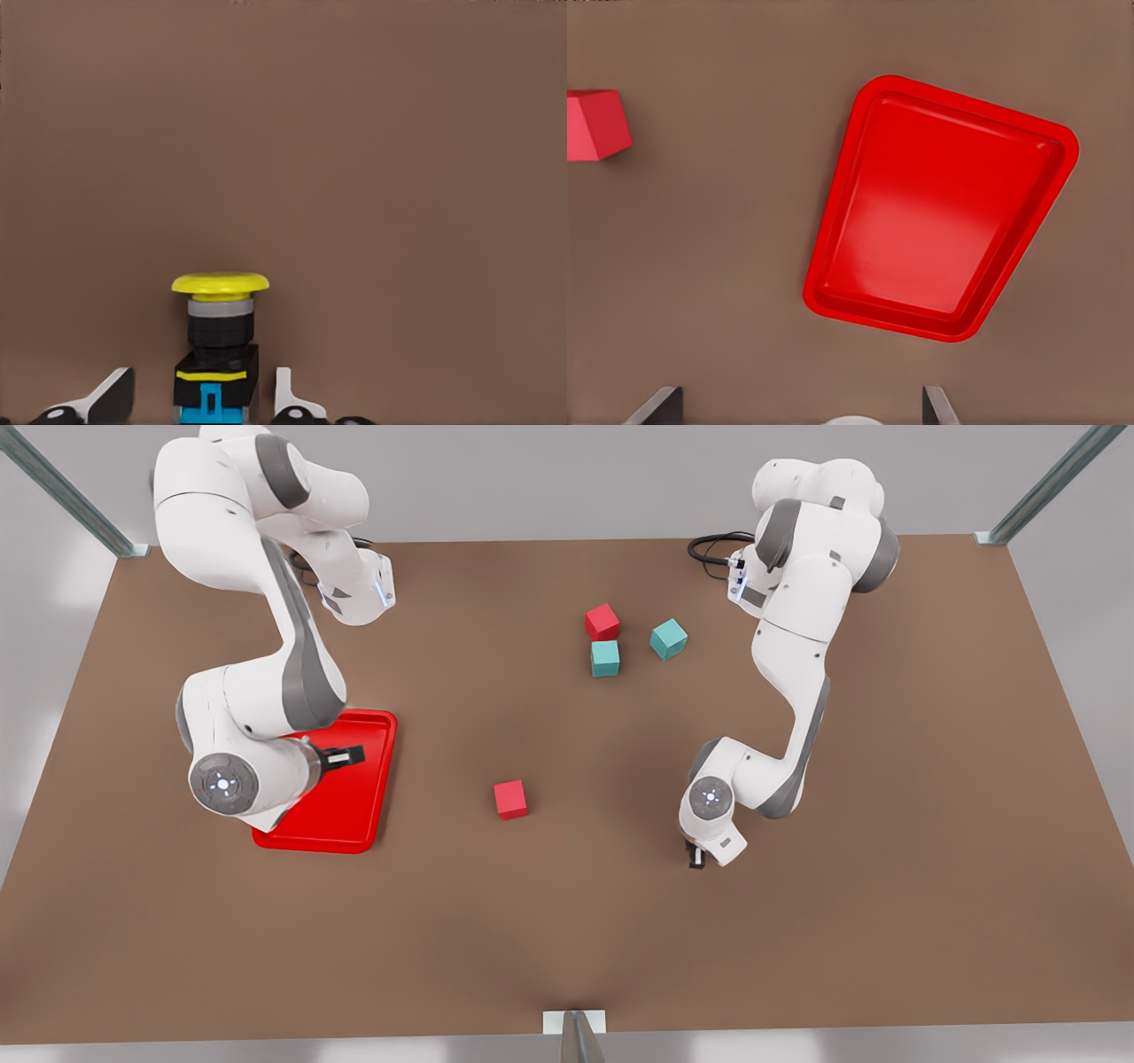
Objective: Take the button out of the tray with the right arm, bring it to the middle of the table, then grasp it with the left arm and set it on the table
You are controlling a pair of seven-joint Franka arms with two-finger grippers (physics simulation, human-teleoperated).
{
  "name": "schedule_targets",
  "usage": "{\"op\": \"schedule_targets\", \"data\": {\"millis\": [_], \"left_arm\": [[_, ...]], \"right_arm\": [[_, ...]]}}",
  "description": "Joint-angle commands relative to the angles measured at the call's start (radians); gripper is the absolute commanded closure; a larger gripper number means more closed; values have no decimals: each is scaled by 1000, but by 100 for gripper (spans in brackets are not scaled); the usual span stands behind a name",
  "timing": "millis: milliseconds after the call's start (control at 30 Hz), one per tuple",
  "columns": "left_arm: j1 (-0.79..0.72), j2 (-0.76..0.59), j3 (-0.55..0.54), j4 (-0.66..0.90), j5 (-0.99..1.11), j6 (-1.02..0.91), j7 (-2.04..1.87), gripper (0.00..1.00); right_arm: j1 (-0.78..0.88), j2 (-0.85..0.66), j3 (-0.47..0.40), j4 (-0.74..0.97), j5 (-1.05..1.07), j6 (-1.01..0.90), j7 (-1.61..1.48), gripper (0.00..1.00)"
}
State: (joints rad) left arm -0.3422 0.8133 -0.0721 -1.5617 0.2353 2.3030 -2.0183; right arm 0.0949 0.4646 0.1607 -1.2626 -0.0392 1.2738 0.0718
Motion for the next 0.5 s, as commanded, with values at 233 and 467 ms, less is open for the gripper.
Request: {"op": "schedule_targets", "data": {"millis": [233, 467], "left_arm": [[0, -3, 0, 2, 4, 1, -131, 49], [-1, -8, 0, 3, 13, 1, -128, 58]], "right_arm": [[-3, -1, -1, 12, 4, 1, -3, 0], [2, 0, -1, 11, 4, 1, 0, 0]]}}
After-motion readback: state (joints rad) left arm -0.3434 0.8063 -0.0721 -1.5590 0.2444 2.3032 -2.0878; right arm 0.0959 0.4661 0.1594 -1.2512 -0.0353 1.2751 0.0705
